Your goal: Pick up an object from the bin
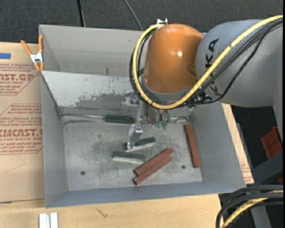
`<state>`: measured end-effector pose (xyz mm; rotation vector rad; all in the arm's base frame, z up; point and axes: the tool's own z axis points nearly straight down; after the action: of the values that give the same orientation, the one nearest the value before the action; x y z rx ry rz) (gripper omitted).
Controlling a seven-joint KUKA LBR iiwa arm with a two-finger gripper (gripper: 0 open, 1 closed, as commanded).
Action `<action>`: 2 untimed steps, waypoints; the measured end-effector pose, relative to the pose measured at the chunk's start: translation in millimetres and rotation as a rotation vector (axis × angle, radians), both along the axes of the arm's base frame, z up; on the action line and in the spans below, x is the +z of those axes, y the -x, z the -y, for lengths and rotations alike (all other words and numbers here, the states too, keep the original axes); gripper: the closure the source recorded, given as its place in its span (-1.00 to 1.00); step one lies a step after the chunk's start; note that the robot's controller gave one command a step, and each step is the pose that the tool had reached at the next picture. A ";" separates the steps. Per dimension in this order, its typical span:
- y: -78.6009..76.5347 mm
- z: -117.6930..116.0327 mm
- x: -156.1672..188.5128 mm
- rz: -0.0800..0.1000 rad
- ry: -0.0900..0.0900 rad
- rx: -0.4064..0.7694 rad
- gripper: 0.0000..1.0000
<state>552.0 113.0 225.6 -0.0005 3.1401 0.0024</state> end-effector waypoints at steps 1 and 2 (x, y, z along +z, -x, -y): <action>6.2 7.1 -49.3 0.007 -0.001 0.018 -1.00; 30.1 4.0 -141.2 -0.002 0.000 0.090 1.00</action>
Offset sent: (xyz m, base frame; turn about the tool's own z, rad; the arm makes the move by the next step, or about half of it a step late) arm -0.0299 -0.0043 -0.1405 -0.0913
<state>521.9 109.0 84.4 -0.1426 3.1388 0.0018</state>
